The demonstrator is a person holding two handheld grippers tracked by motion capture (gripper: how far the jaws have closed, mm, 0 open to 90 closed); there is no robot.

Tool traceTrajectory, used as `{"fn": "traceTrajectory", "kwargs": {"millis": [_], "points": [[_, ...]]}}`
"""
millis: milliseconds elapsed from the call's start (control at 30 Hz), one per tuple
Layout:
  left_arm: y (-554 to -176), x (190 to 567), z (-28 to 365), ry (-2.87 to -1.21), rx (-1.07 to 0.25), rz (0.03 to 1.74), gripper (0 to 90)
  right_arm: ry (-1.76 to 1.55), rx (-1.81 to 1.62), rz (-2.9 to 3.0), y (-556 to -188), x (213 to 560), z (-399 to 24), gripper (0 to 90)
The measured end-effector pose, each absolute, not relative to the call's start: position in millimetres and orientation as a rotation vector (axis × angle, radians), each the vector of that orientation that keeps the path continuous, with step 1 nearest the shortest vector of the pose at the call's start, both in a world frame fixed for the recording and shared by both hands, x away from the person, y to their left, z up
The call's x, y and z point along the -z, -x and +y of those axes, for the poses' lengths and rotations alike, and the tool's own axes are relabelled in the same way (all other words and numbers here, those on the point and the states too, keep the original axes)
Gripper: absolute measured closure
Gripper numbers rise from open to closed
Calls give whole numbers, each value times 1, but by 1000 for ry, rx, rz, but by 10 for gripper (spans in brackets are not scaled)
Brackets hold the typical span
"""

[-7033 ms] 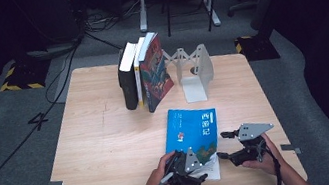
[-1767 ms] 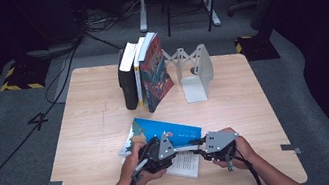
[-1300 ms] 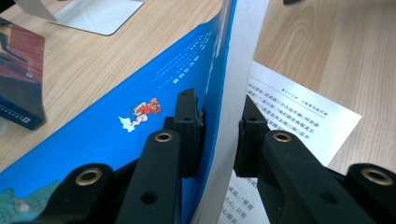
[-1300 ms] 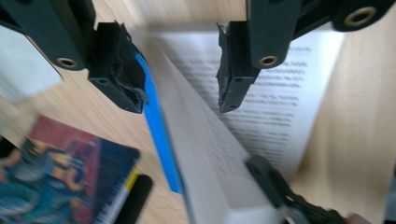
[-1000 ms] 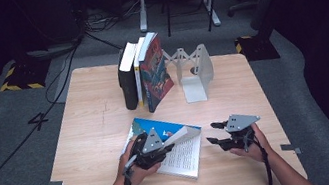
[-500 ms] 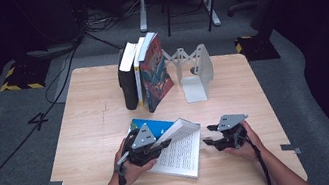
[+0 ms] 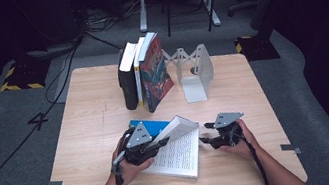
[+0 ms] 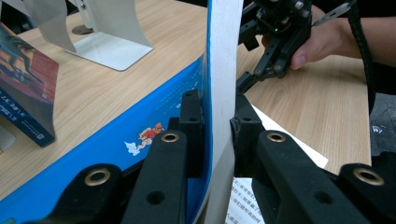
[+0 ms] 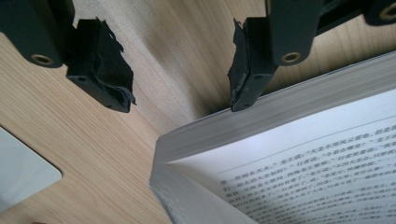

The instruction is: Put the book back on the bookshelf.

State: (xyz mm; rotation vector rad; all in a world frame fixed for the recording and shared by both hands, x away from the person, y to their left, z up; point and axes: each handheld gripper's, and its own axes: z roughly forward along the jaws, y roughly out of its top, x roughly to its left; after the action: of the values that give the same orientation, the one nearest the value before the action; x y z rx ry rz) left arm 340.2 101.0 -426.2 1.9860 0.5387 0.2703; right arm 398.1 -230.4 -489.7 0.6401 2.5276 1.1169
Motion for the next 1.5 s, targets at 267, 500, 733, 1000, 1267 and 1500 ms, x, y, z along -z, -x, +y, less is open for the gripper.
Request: {"fn": "traceTrajectory", "kwargs": {"millis": [267, 500, 733, 1000, 1267, 1500], "points": [[-340, 426, 102, -1987, -273, 529, 789, -634, -1098, 2537, -402, 497, -225, 387], [-339, 426, 102, -1984, -271, 527, 788, -634, -1142, 2548, -402, 502, -222, 368], [-339, 422, 105, -1965, -274, 531, 786, -613, -1237, 2491, -396, 495, -226, 432], [-335, 414, 113, -1954, -274, 525, 783, -619, -1355, 2475, -389, 483, -226, 536], [-327, 407, 124, -1941, -290, 552, 768, -611, -1450, 2437, -383, 467, -222, 562], [-317, 405, 138, -1921, -310, 577, 758, -562, -1506, 2401, -378, 448, -212, 583]]}}
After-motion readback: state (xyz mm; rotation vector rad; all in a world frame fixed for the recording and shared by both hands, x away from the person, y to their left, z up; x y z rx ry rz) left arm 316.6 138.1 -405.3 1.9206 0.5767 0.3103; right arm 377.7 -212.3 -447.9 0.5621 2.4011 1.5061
